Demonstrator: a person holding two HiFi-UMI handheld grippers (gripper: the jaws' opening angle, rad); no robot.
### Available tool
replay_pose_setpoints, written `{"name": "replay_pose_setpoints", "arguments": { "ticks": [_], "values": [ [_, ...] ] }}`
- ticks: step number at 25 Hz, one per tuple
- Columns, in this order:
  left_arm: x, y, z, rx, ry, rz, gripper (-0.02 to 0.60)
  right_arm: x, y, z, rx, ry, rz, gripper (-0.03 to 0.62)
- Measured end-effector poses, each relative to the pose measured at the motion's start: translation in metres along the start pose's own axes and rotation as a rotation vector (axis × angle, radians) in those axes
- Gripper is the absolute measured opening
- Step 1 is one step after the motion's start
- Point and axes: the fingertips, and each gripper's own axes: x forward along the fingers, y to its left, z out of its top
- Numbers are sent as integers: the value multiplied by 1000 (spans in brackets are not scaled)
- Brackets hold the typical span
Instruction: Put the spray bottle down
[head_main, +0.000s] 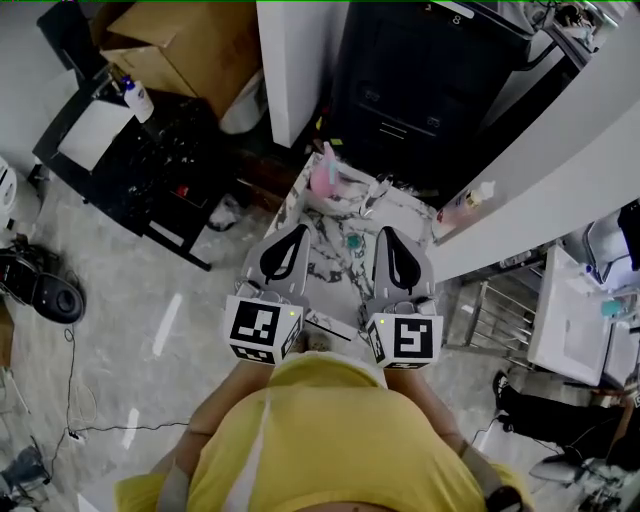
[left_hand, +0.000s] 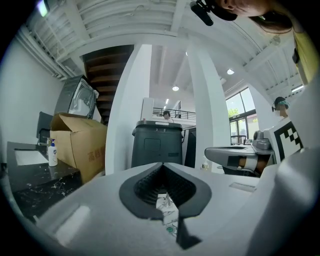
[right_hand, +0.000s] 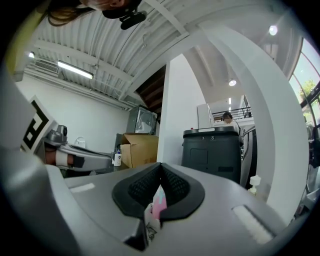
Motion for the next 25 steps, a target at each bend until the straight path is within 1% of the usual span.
{"name": "replay_pose_setpoints", "arguments": {
  "ticks": [2, 4, 8, 13, 25],
  "values": [
    [-5, -2, -2, 3, 4, 7, 0, -4, 8, -4, -2, 6, 23, 0],
    [-8, -3, -3, 5, 6, 7, 0, -5, 15, -10, 18, 21, 46, 0],
    [-10, 1, -1, 4, -1, 13, 0, -2, 21, -11, 35, 22, 69, 0],
    [-14, 5, -1, 6, -9, 20, 0, -2, 21, -12, 34, 25, 73, 0],
    [-12, -12, -7, 9, 2, -31, 0, -8, 20, -17, 8, 42, 74, 0]
  ]
}}
